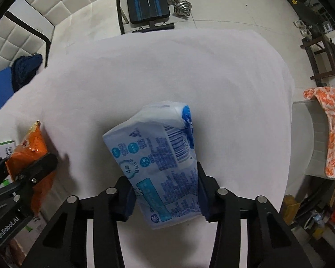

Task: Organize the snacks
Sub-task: 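Carry both packs into the box and open both grippers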

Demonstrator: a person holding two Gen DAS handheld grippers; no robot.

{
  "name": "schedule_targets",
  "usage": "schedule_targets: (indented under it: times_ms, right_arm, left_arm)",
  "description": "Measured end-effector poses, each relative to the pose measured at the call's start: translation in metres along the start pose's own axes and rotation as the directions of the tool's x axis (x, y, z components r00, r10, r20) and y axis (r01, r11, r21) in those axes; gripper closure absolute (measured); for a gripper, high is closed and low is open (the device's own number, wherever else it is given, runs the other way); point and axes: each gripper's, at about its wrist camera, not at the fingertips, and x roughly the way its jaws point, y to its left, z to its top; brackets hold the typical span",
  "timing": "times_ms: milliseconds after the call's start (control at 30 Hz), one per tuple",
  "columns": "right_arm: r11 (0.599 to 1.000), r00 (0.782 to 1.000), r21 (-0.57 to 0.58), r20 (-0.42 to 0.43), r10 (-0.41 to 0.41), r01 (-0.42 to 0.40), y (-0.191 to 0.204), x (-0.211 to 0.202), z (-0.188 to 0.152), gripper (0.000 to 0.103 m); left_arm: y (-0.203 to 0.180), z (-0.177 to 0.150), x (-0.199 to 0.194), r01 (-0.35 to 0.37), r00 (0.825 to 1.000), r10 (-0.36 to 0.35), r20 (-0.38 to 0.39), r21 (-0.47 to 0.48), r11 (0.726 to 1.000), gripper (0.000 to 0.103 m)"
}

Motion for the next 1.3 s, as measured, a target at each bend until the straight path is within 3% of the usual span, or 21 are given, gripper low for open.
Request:
schedule_targets:
  times_ms: [467,567,767,1000,1300]
  right_arm:
    - [0.994,0.989,-0.026,0.100,0.109,-0.107,0.035,-0.075,-0.070,0.059]
    - [0.990,0.981,-0.051,0.133,0.139,-0.133,0.058,-0.098,-0.092,0.059]
    - [0.971,0.963,-0.119,0.153,0.223,-0.206,0.124,-0.136,-0.137,0.059]
    - [0.936,0.944,-0.221,0.123,0.306,-0.274,0.226,-0.153,-0.184,0.059]
    - [0.910,0.942,-0.284,0.058,0.329,-0.301,0.344,-0.125,-0.222,0.059]
  left_arm:
    - [0.025,-0.046,-0.071,0.084,0.990,-0.076,0.120,-0.057,0.995,0.054]
    - [0.041,-0.066,-0.092,0.129,0.984,-0.116,0.138,-0.088,0.988,0.054]
    - [0.080,-0.108,-0.137,0.141,0.971,-0.115,0.208,-0.115,0.983,0.054]
    - [0.161,-0.168,-0.200,0.097,0.954,-0.036,0.299,-0.193,0.976,0.054]
    - [0.261,-0.229,-0.208,-0.023,0.959,0.107,0.262,-0.306,0.952,0.054]
